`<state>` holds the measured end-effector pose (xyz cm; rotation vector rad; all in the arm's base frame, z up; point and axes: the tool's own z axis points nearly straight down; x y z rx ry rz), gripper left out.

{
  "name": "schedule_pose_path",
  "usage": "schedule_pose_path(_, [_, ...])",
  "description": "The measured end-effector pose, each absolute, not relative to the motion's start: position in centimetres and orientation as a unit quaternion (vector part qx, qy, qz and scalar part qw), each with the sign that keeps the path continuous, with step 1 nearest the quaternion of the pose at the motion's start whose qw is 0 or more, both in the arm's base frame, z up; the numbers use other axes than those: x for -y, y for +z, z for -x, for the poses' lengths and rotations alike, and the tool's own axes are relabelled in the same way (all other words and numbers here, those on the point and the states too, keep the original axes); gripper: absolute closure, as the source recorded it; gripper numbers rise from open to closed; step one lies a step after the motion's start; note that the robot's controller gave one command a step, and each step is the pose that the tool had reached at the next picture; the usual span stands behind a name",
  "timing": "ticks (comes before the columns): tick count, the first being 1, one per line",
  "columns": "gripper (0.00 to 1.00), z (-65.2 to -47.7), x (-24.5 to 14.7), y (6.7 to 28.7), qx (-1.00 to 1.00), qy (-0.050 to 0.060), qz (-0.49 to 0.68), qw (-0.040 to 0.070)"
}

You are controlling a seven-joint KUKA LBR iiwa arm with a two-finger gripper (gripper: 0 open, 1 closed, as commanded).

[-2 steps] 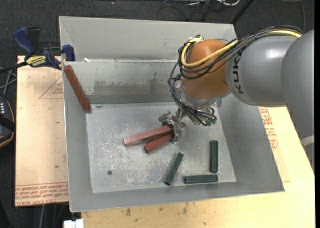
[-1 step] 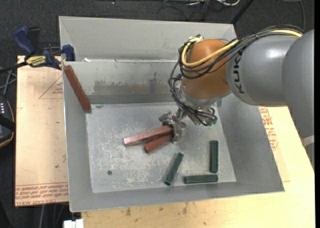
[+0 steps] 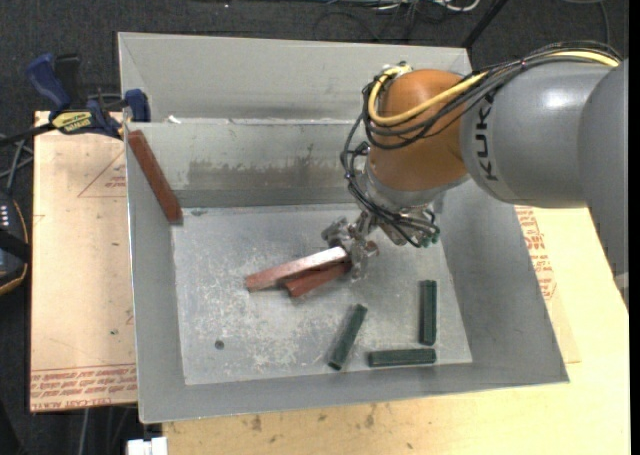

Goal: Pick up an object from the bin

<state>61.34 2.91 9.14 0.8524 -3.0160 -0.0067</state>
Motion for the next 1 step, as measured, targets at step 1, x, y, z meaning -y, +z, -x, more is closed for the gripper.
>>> schedule_pose_path(1, [1.00, -61.55, -2.93, 11.28, 0.962, -0.001, -0.272, 0.000])
